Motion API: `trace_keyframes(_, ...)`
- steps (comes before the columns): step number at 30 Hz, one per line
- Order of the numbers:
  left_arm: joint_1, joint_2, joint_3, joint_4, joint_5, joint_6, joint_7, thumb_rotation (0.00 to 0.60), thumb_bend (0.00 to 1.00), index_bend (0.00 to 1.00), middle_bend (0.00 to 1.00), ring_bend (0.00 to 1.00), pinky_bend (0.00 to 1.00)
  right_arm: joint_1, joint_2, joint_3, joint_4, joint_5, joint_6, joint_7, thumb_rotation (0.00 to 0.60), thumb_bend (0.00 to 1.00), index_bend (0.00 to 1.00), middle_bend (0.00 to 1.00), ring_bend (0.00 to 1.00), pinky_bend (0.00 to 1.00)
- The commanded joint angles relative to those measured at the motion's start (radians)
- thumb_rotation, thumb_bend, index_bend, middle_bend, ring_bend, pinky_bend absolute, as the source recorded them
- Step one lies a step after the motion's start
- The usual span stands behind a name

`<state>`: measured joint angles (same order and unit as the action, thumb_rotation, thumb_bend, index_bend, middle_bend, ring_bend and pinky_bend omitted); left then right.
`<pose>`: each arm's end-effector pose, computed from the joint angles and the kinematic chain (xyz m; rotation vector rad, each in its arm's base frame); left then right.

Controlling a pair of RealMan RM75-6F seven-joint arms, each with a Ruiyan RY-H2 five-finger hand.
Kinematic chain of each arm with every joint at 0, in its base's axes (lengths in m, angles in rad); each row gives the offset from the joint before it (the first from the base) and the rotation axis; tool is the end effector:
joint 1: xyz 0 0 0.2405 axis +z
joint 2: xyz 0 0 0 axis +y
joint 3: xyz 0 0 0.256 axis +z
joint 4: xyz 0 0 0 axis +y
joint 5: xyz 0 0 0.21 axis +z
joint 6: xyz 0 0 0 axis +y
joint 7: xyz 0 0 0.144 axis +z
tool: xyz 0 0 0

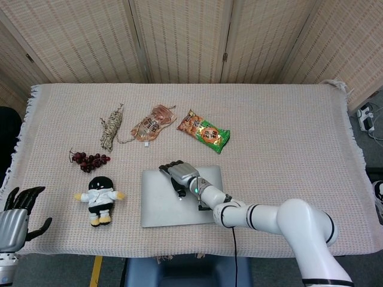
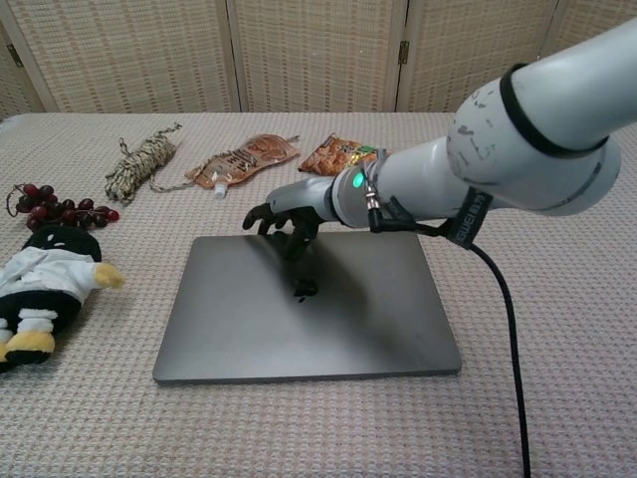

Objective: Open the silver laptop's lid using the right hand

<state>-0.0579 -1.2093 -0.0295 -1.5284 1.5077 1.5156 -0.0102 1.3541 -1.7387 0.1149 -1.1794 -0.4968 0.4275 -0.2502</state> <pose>-0.3227 0.1688 0.1382 -1.3614 -0.9226 -0.9085 -0.0210 -0.3845 -0.1181 2.2240 -1.3200 0.6379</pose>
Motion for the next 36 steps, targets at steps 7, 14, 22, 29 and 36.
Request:
trace_keyframes(7, -0.003, 0.001, 0.002, -0.012, 0.004, -0.003, 0.013, 0.600, 0.34, 0.18, 0.19, 0.16, 0.00, -0.066, 0.074, -0.010, -0.163, -0.152, 0.078, 0.033, 0.600, 0.90, 0.00, 0.12, 0.04, 0.00)
trace_keyframes(14, 0.001, 0.002, 0.001, -0.004, 0.000, 0.000, 0.000, 0.600, 0.34, 0.18, 0.19, 0.16, 0.00, -0.178, 0.184, -0.058, -0.365, -0.352, 0.281, -0.004, 0.600, 0.81, 0.00, 0.04, 0.06, 0.00)
trace_keyframes(22, 0.000, 0.002, 0.004, -0.023, 0.023, 0.014, 0.013, 0.600, 0.34, 0.18, 0.19, 0.16, 0.00, -0.330, 0.245, -0.198, -0.531, -0.560, 0.496, -0.118, 0.600, 0.46, 0.00, 0.00, 0.01, 0.00)
trace_keyframes(29, 0.008, 0.007, 0.009, -0.038, 0.036, 0.030, 0.020, 0.600, 0.34, 0.18, 0.19, 0.16, 0.00, -0.432, 0.187, -0.264, -0.508, -0.700, 0.587, -0.164, 0.600, 0.38, 0.00, 0.00, 0.00, 0.00)
trace_keyframes(36, 0.016, 0.011, 0.013, -0.041, 0.039, 0.040, 0.019, 0.600, 0.34, 0.18, 0.19, 0.16, 0.00, -0.476, 0.125, -0.256, -0.448, -0.773, 0.574, -0.134, 0.600, 0.38, 0.00, 0.00, 0.00, 0.00)
